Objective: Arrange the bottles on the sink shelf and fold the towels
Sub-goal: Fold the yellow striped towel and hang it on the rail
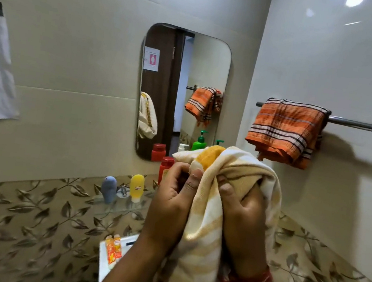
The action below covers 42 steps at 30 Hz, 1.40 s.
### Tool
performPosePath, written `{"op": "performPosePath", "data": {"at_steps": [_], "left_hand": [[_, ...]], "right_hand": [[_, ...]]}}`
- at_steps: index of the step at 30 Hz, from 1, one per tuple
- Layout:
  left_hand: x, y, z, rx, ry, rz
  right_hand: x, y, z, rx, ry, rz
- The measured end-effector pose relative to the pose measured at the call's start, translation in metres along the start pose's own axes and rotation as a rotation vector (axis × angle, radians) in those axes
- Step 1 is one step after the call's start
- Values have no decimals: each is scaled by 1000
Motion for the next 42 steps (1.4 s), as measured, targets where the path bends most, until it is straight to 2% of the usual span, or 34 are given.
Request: {"op": "performPosePath", "data": {"at_steps": [5, 15, 22, 24, 26, 28, 29, 31, 32, 33, 35, 36, 39, 42], "left_hand": [[-2, 6, -3, -131, 141, -86], [-35, -2, -74, -274, 179, 2], [-35, -1, -99, -471, 136, 67], [-31, 6, -101, -503, 135, 61], [-28, 12, -100, -511, 108, 78], [-25, 18, -99, -536, 49, 94], [-25, 21, -99, -552, 17, 100], [-25, 29, -103, -589, -40, 96], [-26, 33, -105, -600, -57, 88], [-27, 36, -107, -598, -67, 80], [-30, 43, -107, -580, -55, 49], [-30, 46, -104, -577, -45, 38], [-23, 51, -89, -646, -46, 44], [-11, 57, -70, -733, -26, 21]], "right_hand": [[-7, 15, 4, -21, -50, -33], [-53, 39, 42, -87, -285, -71], [-61, 50, 62, -91, -615, -87], [-58, 44, 72, -19, -729, -81], [-56, 38, 90, 146, -940, -45], [-55, 24, 107, 222, -1153, 87], [-65, 13, 114, 144, -1078, 200], [-97, -8, 135, -63, -570, 322], [-105, -14, 133, -52, -429, 361], [-107, -21, 117, -13, -468, 371], [-97, -21, 74, 53, -780, 302], [-92, -20, 62, 74, -864, 281], [-85, -27, 51, 158, -830, 388], [-77, -27, 48, 220, -874, 386]]}}
Point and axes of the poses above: each hand's wrist, its own x-axis away from the middle knuckle, its own z-axis out of the back of the hand, y = z × x, the point moved 6 cm from there along -x, towards the middle knuckle, and after that the axes turned 3 degrees about x, right-handed, at the moved point
